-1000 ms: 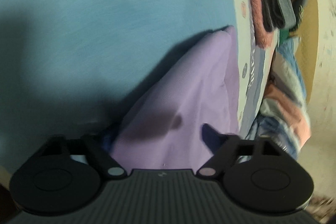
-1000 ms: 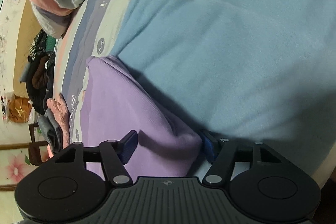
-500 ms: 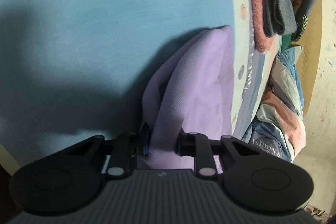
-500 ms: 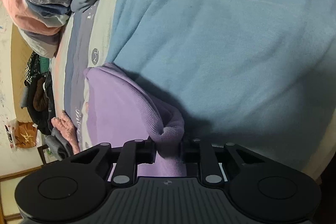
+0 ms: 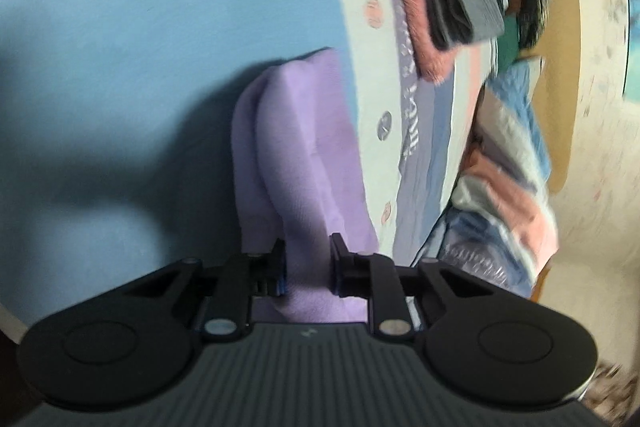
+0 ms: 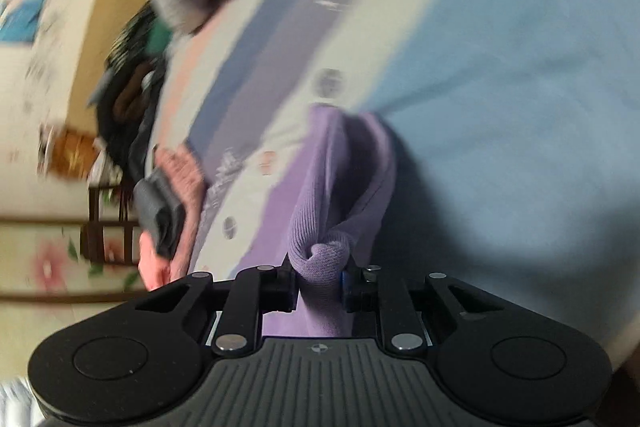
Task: Fold clothes
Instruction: 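Lift the folded sweatshirt with both grippers and carry it onto the pink towel stack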
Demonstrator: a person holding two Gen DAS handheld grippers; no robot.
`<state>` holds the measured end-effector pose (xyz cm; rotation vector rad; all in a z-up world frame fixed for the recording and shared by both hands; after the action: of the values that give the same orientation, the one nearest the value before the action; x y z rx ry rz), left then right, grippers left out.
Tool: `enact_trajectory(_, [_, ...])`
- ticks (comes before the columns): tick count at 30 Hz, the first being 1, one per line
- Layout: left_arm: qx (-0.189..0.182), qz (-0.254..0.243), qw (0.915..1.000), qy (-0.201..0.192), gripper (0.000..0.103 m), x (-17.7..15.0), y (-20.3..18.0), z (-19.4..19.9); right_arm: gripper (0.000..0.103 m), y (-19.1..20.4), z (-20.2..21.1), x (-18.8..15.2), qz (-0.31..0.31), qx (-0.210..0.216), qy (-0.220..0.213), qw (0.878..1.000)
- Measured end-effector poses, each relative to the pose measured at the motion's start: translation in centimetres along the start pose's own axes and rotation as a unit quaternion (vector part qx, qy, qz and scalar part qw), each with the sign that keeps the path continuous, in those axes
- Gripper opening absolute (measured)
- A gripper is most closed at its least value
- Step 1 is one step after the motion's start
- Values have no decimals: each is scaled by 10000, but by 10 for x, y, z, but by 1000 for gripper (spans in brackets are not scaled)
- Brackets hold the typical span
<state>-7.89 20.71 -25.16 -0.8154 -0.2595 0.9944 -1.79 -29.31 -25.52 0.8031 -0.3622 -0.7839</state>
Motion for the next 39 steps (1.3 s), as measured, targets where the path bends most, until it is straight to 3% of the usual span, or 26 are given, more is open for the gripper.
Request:
enact_trajectory(4, [-120, -540, 9985, 61, 22, 19, -56, 13, 18, 44, 7, 10, 23, 576, -9, 9983])
enact_trajectory(14, [-1587, -845, 9830, -384, 22, 98, -180, 58, 18, 177, 7, 38, 327, 2059, 21, 9780])
enact_trajectory(18, [-1952, -899, 9752, -534, 22, 151, -219, 64, 19, 248, -26, 50, 702, 2516, 160, 9651])
enact_trajectory(22, [-2126, -1201, 9662, -824, 22, 227, -264, 86, 19, 332, -79, 61, 1024, 2966, 290, 9490])
enact_trajectory(24, [-2214, -1474, 9579, -1082, 22, 269, -294, 98, 18, 377, -104, 62, 1398, 3139, 262, 9387])
enact_trajectory(28, [-2035, -2029, 9393, -1875, 22, 335, -347, 129, 18, 454, -156, 62, 2009, 3419, 198, 9178])
enact_trajectory(30, [-1729, -2317, 9292, -2304, 22, 356, -355, 139, 18, 469, -184, 61, 2123, 3428, 152, 9150])
enact_trajectory(32, [-1349, -2507, 9213, -2648, 22, 377, -355, 142, 19, 464, -218, 58, 2131, 3266, 159, 9207])
enact_trajectory(35, [-392, -2382, 9316, -2717, 22, 406, -313, 109, 19, 422, -279, 49, 1947, 2590, 274, 9457])
enact_trajectory(39, [591, -1897, 9513, -2358, 19, 437, -240, 48, 19, 333, -361, 29, 1538, 1141, 455, 9804])
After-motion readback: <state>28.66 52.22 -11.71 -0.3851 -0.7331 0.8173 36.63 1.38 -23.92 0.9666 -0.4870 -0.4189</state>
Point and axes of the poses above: each gripper's, at about its wrist camera, not at the fingertips, and z roughly against the way its jaws point, y to its left, x to its top, the point moved 1 cm from there along -z, roughly the way its jaws point, and after that the axes turned 4 degrees about -z, right-handed, at the moved point
